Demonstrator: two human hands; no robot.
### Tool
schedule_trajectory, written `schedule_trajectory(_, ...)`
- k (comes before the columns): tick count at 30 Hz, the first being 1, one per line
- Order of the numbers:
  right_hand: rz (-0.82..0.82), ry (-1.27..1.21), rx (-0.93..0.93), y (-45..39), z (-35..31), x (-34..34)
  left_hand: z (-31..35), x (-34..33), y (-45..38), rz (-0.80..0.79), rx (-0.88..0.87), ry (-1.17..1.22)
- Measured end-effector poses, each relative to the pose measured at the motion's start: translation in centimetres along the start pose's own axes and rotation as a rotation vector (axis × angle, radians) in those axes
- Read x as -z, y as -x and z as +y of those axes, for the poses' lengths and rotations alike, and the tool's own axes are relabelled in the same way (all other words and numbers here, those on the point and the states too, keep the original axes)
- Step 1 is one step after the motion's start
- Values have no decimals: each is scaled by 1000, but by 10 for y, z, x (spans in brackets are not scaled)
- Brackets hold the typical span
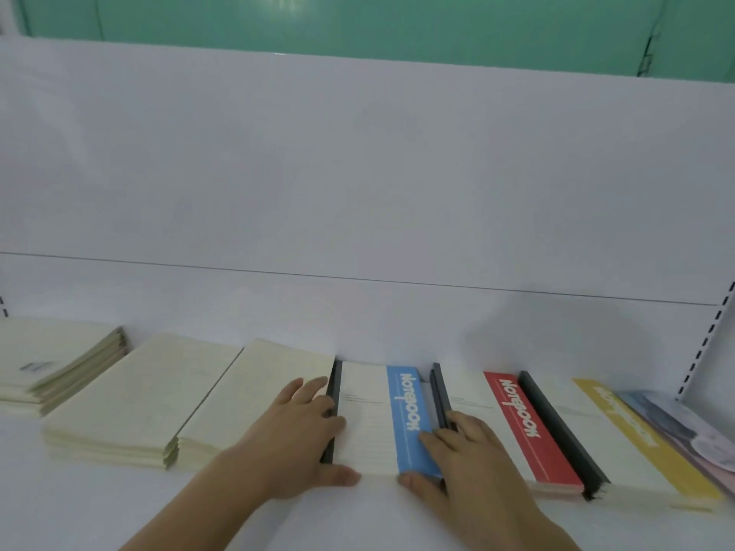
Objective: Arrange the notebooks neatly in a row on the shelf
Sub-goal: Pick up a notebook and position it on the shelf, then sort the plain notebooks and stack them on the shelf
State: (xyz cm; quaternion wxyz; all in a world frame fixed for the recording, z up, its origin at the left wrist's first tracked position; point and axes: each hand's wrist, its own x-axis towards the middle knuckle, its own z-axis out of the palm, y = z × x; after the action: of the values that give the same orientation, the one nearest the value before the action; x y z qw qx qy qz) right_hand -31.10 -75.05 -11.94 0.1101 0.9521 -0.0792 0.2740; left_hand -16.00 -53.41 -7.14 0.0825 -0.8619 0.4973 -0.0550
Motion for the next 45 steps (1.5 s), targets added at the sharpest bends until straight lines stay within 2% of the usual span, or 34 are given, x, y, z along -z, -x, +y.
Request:
schedule_trajectory(9, 2, 26, 37, -1, 4, -5, -6, 1, -5, -34, -39, 74)
schedule_trajectory(17, -65, -75, 14, 3, 3, -3, -7, 0, -4, 15, -53, 77)
schedule_trajectory(22, -124, -48, -39, 6, -3, 3, 1, -1, 7, 68, -15, 165)
schedule_trajectory(25, -112, -74, -60, 5, -7, 14, 9, -1, 14, 163, 45, 229)
schedule_trajectory(29, -98, -105, -43, 3, -19, 24, 17, -7, 29, 414, 171, 311)
schedule_trajectory(33, -150, -110, -19, 1, -40, 31, 13, -17, 53, 520, 299, 312)
schedule_trajectory(39, -149, -160, -36, -1, -99, 51, -8, -17, 102, 496, 445, 257)
schedule_trajectory(45, -165, -172, -42, -15, -193, 85, -60, -14, 175, 501, 485, 269)
